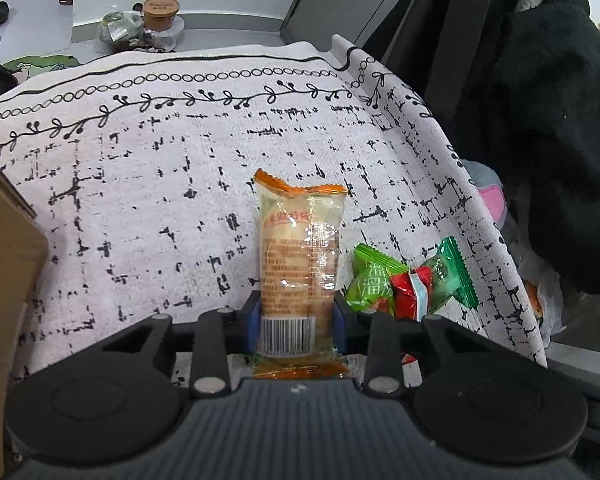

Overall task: Organize snacks
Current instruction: 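Grasp the orange bread packet with the left tool while the right tool grasps the red-silver stick, then carry both snacks over the box and open both tools to drop them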

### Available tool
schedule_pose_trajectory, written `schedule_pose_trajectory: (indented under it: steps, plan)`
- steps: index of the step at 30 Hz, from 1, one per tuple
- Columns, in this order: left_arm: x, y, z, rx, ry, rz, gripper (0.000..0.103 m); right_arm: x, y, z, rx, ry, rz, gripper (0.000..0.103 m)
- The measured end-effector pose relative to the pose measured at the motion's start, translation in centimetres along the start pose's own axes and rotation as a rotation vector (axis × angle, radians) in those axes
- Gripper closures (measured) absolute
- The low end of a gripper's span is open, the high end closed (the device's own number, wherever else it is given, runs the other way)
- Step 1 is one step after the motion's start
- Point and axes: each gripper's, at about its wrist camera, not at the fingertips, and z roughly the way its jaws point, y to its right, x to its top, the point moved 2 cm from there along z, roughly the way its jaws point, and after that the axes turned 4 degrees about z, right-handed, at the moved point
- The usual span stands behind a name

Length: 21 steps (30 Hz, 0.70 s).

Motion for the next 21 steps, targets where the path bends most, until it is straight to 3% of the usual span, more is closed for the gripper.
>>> schedule_pose_trajectory:
  steps: [3,5,7,21]
  plan:
    - [0.1,-0.3,-0.7,0.014,0.015,-0.004,0.070,0.3,-0.8,0.3,0.016,0.018,-0.029,0.047]
    - [0.2,-0.6,-1.3,0.024,0.021,-0.015,0.070,-0.1,-1.3,0.6,0.005,-0.007,-0.072,0.059]
    - [0.1,-0.9,-2.1,0.028,0.033,-0.016,0.070,-0.5,-1.5,0.7,0.000,-0.037,-0.102,0.079]
    - [-1.1,-0.6,-6.9,0.031,0.077,-0.002,0.070,-1.2,-4.0,-3.5,0.077,0.039,-0.119,0.081]
